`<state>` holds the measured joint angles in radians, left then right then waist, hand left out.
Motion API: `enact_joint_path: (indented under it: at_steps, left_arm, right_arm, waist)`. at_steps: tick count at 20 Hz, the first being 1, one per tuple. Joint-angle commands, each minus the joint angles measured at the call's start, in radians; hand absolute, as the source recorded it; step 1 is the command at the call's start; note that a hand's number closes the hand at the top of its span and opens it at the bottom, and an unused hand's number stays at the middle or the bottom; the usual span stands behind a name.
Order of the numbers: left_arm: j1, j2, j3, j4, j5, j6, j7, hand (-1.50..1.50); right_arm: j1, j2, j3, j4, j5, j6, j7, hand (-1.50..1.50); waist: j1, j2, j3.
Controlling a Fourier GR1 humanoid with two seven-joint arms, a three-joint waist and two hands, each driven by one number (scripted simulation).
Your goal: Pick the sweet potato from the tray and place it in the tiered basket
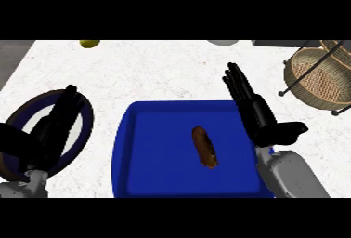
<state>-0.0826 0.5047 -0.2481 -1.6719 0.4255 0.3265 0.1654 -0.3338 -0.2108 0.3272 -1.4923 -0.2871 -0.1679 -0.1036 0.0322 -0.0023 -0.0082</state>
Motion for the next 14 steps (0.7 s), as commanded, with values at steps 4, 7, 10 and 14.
enact_joint_path:
  at_steps: [4, 7, 10, 14]
  left_arm:
    - [-0.019, 0.09, 0.042, 0.091, -0.161, 0.03, -0.081, 0.0]
    - [0.016, 0.083, 0.023, 0.098, -0.148, 0.032, -0.053, 0.0]
    - [0.046, 0.124, 0.041, 0.125, -0.204, 0.062, -0.081, 0.0]
    - [0.036, 0.111, 0.017, 0.123, -0.237, 0.07, -0.096, 0.0]
  right_arm:
    - [-0.021, 0.002, 0.144, -0.028, 0.327, -0.236, 0.092, 1.5]
    - [-0.107, 0.108, -0.09, -0.202, 0.239, -0.406, -0.116, 1.5]
    - [0.116, -0.132, -0.034, 0.062, 0.566, -0.578, 0.149, -1.5]
    - [0.23, -0.087, 0.073, -0.03, 0.798, -0.749, 0.253, -1.5]
  waist:
    - [-0.038, -0.004, 0.005]
    - [-0.125, -0.084, 0.048]
    - [-0.146, -0.024, -0.004]
    - [-0.116, -0.021, -0.001]
